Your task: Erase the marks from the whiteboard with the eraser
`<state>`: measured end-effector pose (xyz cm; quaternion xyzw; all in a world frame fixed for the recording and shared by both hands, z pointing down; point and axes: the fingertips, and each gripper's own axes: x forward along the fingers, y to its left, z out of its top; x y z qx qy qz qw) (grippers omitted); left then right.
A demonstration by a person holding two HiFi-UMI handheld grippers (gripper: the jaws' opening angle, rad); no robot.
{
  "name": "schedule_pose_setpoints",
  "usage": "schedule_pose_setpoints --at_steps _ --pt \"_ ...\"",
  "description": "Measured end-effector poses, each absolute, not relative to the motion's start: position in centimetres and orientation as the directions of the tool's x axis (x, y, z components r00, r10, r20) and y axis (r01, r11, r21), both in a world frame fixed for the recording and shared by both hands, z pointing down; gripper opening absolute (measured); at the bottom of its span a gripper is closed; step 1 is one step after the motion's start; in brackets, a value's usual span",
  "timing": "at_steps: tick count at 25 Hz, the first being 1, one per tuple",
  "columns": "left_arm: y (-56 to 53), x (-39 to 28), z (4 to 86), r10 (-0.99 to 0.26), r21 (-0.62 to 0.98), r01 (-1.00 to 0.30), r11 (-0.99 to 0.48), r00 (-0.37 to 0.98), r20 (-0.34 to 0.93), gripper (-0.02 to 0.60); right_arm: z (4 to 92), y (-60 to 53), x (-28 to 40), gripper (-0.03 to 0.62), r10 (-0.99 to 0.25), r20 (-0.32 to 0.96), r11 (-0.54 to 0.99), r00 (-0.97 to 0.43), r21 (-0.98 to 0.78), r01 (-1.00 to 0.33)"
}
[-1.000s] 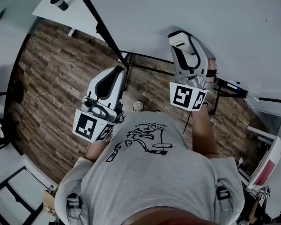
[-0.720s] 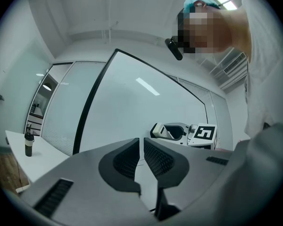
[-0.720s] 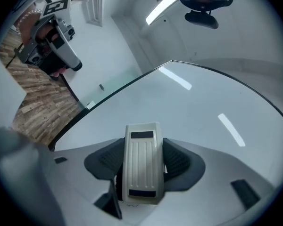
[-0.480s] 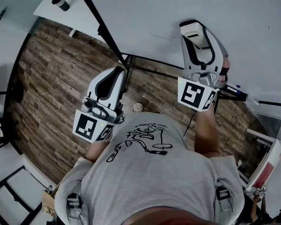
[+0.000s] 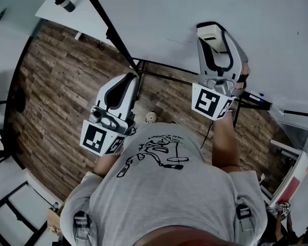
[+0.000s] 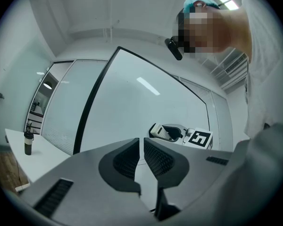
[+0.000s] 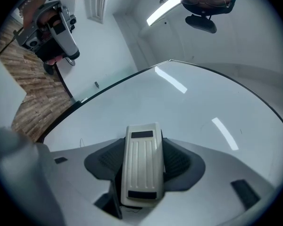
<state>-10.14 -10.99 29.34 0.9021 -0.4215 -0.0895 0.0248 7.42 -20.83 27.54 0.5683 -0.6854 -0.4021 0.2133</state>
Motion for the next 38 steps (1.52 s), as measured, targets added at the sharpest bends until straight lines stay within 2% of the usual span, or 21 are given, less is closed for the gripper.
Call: schedule_pose_setpoints --at_steps 38 --pt "-10.3 -10.3 28.9 -0.756 0.107 -0.749 -0.654 0.639 -0.142 0.044 32.8 -21.5 4.6 0.255 -0.939 -0.216 -0.015 -0.268 0.803 -0.595"
